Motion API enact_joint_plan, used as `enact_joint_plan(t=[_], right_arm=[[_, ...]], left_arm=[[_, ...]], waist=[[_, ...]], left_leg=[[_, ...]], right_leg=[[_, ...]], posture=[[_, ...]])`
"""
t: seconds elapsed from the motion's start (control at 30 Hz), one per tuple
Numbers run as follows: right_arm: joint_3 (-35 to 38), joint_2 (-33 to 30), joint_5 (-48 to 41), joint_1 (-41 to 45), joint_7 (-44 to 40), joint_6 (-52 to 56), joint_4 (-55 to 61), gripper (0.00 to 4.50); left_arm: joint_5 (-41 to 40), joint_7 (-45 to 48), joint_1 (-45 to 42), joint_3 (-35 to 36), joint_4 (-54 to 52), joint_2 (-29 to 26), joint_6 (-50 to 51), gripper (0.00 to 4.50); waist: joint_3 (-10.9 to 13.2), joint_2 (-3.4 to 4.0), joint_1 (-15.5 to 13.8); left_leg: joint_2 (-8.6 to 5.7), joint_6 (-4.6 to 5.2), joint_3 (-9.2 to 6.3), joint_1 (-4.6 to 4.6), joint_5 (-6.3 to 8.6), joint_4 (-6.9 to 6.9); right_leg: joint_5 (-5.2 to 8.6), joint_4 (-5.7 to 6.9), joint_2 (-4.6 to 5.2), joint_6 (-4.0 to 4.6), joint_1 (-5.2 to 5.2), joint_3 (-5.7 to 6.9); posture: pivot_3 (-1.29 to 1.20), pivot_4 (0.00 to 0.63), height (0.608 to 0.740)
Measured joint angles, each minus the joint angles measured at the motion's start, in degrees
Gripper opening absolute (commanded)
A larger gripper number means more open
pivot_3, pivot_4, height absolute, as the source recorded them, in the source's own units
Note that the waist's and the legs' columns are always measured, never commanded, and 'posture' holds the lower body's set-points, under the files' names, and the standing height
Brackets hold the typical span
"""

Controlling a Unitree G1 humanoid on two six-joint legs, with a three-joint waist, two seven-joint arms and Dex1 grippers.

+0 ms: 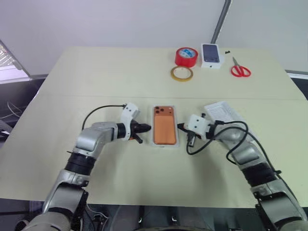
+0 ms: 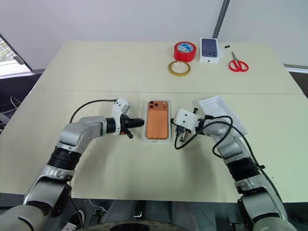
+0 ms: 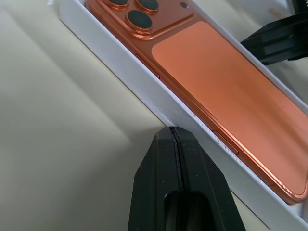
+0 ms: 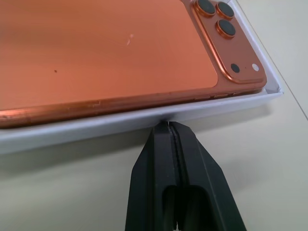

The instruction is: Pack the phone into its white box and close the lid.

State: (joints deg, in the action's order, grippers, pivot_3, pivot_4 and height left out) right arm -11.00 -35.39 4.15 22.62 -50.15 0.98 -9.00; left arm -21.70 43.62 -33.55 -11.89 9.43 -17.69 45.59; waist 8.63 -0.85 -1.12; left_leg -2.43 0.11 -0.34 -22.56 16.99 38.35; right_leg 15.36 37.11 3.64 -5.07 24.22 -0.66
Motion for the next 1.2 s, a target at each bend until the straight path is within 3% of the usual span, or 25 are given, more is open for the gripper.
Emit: enact_joint_plan(t=[0.13, 0.37, 0.83, 0.9, 1.0, 1.13, 1.2], right_arm=[[3.3, -2.9, -0.7, -3.6, -0.6, 1.8, 2.5, 0.02], [6.9, -6.0, -2.3, -7.5, -1.5, 3.4, 5.1, 0.02], [7.9, -8.7, -5.2, -7.7, -5.2, 4.1, 6.0, 0.02], [9.0, -9.0, -7.6, -5.9, -6.4, 6.6, 5.9, 0.91], [11.7, -10.0, -10.1, -3.2, -6.6, 8.5, 6.0, 2.41], [14.3, -10.1, -11.8, -3.0, -5.2, 10.6, 6.3, 4.48], [14.5, -10.0, -11.4, -4.0, -2.9, 12.3, 7.3, 4.5]], left_arm=[[2.2, 0.3, -1.0, -2.2, 1.7, 4.3, -1.8, 0.0], [4.4, 2.4, -1.3, -4.7, 2.6, 7.1, -3.9, 0.0], [5.0, 3.9, -2.3, -2.4, 3.8, 4.6, -5.9, 0.0], [4.7, 4.0, -2.1, -1.8, 3.2, 3.8, -5.8, 0.0], [3.6, 5.0, -1.8, -0.3, 2.3, 2.7, -5.8, 0.85], [3.6, 6.1, 0.1, 2.0, 0.3, -0.3, -10.5, 2.86], [3.2, 8.2, 1.6, 3.2, -1.9, -2.2, -13.8, 3.94]], waist=[[0.0, 0.0, 0.3], [0.0, 0.0, 0.3], [0.0, 0.01, 0.6], [0.0, 0.02, 0.7], [0.0, 0.02, 0.6], [0.0, 0.02, 0.5], [0.0, 0.02, 0.5]], left_leg=[[0.0, 0.01, 0.0, 0.03, 0.0, 0.0], [0.01, 0.01, 0.01, 0.05, 0.0, 0.0], [0.05, -0.01, 0.02, 0.06, -0.01, 0.0], [0.05, -0.02, 0.02, 0.06, -0.02, 0.0], [0.06, -0.03, 0.02, 0.06, -0.02, -0.01], [0.08, -0.05, 0.02, 0.06, -0.04, -0.02], [0.09, -0.05, 0.02, 0.06, -0.04, -0.03]], right_leg=[[0.0, 0.0, -0.01, -0.01, -0.03, 0.0], [0.0, 0.0, -0.03, -0.01, -0.04, -0.01], [0.01, 0.02, -0.07, -0.01, -0.01, -0.01], [0.0, 0.03, -0.07, -0.01, -0.01, -0.03], [0.01, 0.03, -0.07, -0.01, -0.01, -0.02], [0.01, 0.02, -0.07, -0.01, 0.01, -0.02], [0.01, 0.02, -0.06, -0.01, 0.01, -0.03]], posture=[[0.0, 0.15, 0.74], [0.0, 0.15, 0.74], [0.0, 0.15, 0.74], [0.0, 0.15, 0.74], [0.0, 0.15, 0.74], [0.0, 0.15, 0.74], [0.0, 0.15, 0.74]])
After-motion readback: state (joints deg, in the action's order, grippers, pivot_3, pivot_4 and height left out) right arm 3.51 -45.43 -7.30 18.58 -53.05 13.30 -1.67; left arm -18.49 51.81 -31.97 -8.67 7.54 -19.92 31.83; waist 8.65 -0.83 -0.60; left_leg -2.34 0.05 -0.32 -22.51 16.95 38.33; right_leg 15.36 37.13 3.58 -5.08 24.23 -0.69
